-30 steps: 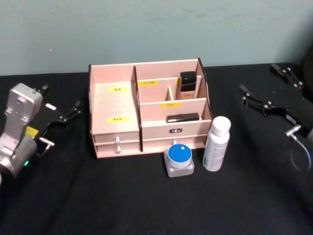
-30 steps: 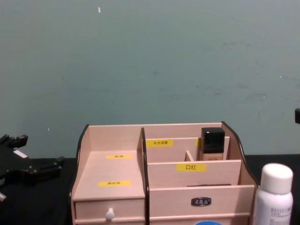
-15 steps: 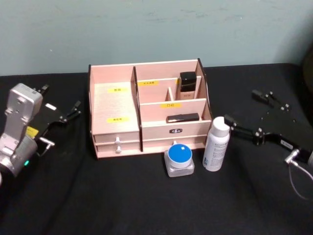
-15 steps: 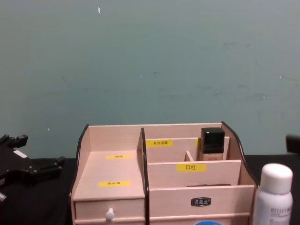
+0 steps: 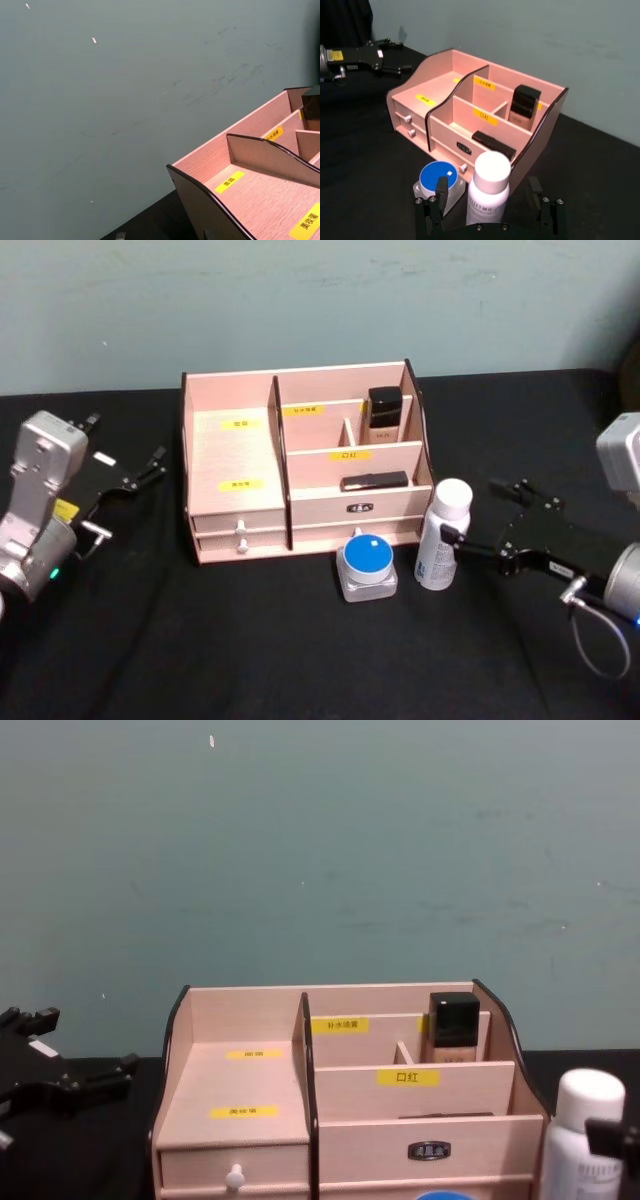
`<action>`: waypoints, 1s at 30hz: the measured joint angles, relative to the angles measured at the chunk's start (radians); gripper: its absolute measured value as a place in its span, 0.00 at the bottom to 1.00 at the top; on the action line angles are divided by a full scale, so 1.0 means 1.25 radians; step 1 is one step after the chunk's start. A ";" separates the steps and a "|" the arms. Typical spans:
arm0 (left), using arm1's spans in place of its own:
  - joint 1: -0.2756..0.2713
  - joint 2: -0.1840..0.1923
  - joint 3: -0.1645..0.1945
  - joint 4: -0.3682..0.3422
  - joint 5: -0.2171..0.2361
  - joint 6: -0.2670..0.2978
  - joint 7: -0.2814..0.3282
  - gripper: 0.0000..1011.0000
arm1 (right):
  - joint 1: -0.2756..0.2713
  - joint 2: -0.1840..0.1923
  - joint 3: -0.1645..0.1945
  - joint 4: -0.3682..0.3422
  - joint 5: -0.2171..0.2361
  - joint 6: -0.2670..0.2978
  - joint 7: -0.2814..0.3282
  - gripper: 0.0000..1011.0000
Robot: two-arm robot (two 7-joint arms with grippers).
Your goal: Pick up the facial cleanser and watermelon frost from the table and place them into the tiered storage box.
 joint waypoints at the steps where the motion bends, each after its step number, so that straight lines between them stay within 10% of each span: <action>1: 0.000 0.000 0.000 0.000 0.000 0.000 0.000 1.00 | 0.002 -0.002 -0.002 0.004 -0.001 0.002 0.002 0.99; 30: 0.000 0.000 0.000 0.000 0.000 0.000 0.000 1.00 | 0.064 -0.108 -0.034 0.142 -0.086 -0.014 0.057 0.99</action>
